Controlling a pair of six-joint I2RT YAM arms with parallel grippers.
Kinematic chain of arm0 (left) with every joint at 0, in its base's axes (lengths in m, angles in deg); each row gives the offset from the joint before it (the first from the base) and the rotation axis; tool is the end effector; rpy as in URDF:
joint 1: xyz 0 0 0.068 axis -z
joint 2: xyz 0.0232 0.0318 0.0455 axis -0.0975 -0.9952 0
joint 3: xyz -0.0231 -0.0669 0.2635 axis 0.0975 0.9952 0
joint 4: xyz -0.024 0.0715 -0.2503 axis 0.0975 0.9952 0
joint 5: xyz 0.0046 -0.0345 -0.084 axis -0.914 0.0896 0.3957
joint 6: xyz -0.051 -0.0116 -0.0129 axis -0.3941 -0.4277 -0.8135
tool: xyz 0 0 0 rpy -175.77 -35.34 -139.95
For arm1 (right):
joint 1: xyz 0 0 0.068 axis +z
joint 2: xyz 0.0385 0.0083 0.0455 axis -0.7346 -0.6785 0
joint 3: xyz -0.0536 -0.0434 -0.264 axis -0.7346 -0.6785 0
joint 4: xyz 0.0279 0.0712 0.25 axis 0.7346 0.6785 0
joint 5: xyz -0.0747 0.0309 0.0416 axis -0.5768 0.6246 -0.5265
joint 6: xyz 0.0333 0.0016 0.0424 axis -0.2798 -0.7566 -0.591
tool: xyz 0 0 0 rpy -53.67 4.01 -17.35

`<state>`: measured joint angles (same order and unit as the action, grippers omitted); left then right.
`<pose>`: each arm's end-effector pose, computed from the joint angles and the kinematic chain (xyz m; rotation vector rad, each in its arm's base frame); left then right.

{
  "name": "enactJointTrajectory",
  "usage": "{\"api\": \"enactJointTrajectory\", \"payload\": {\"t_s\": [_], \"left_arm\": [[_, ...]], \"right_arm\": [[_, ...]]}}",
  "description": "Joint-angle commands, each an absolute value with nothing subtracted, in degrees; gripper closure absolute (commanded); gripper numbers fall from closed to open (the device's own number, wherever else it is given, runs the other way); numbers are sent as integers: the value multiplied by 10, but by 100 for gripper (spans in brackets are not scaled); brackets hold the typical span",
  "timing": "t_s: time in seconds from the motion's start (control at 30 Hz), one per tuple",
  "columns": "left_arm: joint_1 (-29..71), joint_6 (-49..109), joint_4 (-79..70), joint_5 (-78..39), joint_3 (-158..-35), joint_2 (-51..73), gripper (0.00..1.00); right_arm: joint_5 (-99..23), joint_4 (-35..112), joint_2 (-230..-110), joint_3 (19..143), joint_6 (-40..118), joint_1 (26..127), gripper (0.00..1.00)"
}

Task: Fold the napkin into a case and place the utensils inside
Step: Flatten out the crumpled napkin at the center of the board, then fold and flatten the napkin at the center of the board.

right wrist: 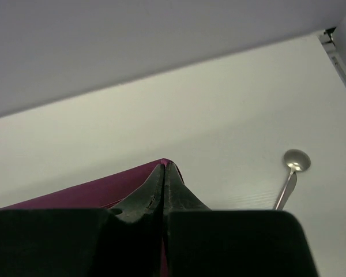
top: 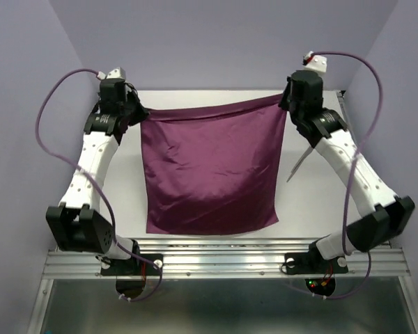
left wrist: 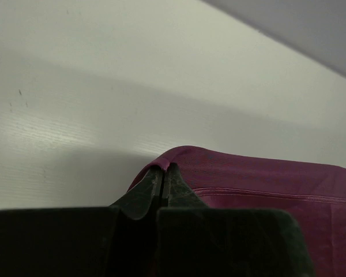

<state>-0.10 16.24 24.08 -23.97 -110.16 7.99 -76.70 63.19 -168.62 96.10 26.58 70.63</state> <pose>0.3041 -0.0316 0.4270 -0.2822 1.9074 -0.4191 0.2847 0.1031 0.4549 0.3097 1.7524 0.0474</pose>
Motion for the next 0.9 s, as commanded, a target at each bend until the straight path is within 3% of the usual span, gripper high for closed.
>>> {"api": "enactJointTrajectory", "payload": {"t_s": [0.0, 0.2, 0.57, 0.7, 0.87], "left_arm": [[-8, 152, 161, -250, -1082, 31, 100], [-10, 147, 129, -239, -1113, -122, 100], [-24, 168, 147, -212, -1303, -322, 100], [-31, 176, 164, -206, -1348, -349, 100], [-31, 181, 156, -197, -1305, -321, 100]], "right_arm": [[-765, 554, -1758, 964, 292, 671, 99], [-704, 513, -1908, 1021, 293, 633, 99], [-638, 509, -2155, 1243, 281, 602, 99], [-618, 510, -2163, 1255, 271, 597, 99], [-601, 509, -2122, 1182, 259, 597, 99]]}}
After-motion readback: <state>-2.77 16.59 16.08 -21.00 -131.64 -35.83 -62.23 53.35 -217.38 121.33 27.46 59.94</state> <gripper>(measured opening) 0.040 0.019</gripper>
